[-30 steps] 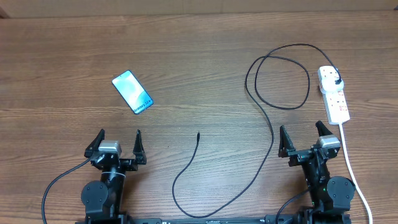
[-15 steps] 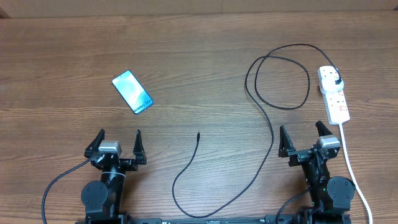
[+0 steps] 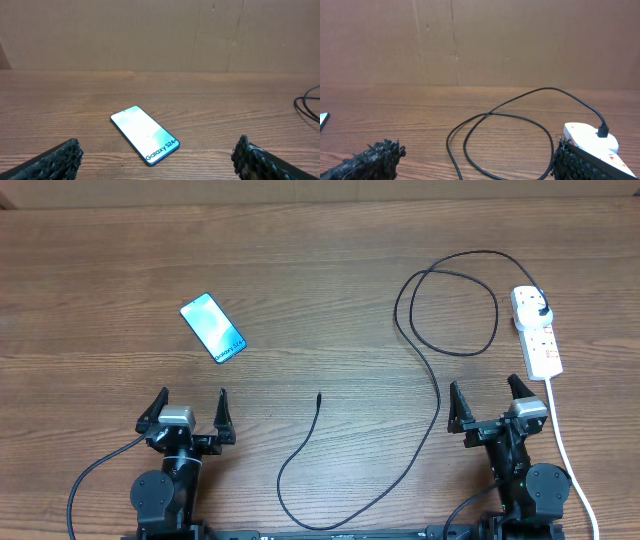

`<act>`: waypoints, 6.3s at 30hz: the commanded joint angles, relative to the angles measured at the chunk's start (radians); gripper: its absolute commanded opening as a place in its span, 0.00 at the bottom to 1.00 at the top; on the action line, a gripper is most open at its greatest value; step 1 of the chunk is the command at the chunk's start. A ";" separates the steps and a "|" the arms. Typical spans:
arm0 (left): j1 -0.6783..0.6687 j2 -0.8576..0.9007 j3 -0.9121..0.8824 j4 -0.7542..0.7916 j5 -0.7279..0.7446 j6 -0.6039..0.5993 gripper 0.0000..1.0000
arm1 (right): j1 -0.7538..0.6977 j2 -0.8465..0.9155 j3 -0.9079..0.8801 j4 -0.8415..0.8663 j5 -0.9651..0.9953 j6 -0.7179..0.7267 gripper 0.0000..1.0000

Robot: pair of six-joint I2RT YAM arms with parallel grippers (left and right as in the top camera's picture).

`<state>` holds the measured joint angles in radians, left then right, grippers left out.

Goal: Plug charger to phone and switch on socket

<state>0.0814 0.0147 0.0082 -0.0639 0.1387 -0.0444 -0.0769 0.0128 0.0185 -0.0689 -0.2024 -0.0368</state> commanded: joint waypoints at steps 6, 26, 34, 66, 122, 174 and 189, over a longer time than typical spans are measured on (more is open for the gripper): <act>0.010 -0.011 -0.003 -0.003 0.000 0.022 1.00 | 0.005 -0.010 -0.010 0.003 0.008 0.004 1.00; 0.010 -0.011 -0.003 -0.002 0.000 0.023 0.99 | 0.005 -0.010 -0.011 0.003 0.008 0.003 1.00; 0.010 -0.011 -0.003 -0.003 -0.014 0.022 1.00 | 0.005 -0.010 -0.010 0.003 0.008 0.003 1.00; 0.010 -0.011 -0.003 -0.002 -0.008 -0.056 1.00 | 0.005 -0.010 -0.010 0.003 0.008 0.003 1.00; 0.009 1.625 1.510 -1.000 -0.066 -0.383 1.00 | 0.005 -0.010 -0.010 0.003 0.008 0.003 1.00; -0.069 2.218 2.014 -1.272 -0.106 -0.592 1.00 | 0.005 -0.010 -0.010 0.003 0.008 0.004 1.00; -0.084 2.352 2.014 -1.260 -0.091 -0.597 1.00 | 0.005 -0.010 -0.010 0.003 0.008 0.003 1.00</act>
<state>-0.0006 2.3474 2.0029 -1.3266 0.0486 -0.6224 -0.0769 0.0128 0.0185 -0.0708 -0.2024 -0.0368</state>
